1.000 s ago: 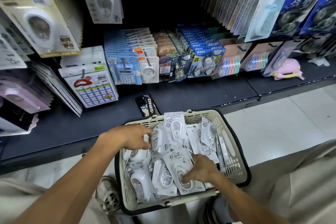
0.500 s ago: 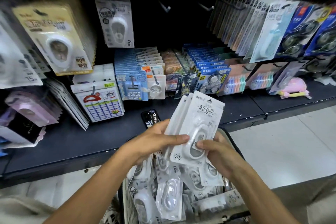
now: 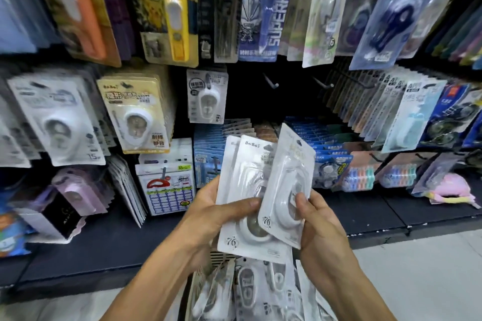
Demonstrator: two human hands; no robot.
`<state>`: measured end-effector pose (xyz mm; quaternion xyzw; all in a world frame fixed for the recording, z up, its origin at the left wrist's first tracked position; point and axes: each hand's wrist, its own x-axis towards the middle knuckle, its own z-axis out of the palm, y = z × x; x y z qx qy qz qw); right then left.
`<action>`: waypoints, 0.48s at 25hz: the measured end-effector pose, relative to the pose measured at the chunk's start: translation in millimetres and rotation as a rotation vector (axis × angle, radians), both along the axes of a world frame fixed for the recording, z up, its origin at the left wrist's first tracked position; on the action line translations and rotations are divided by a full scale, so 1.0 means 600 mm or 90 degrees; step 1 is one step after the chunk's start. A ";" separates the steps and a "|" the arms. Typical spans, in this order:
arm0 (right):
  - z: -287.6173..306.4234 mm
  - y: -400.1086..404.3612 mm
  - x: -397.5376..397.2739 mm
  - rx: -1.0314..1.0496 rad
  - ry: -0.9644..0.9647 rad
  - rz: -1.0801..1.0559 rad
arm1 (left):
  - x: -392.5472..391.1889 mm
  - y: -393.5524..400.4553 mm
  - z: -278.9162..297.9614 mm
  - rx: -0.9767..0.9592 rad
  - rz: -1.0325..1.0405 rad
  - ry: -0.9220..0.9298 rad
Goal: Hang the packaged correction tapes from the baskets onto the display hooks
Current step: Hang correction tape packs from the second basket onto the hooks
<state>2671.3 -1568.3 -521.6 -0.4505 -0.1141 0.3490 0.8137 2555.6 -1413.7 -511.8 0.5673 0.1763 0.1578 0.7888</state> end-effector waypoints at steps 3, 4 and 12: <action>0.015 0.026 -0.003 -0.026 -0.042 -0.012 | -0.018 0.020 0.036 0.096 0.006 0.003; 0.024 0.034 0.001 -0.040 -0.070 -0.032 | -0.028 0.036 0.054 0.130 0.041 -0.001; 0.109 0.172 -0.007 -0.063 -0.344 0.040 | -0.127 0.191 0.147 0.207 0.342 -0.104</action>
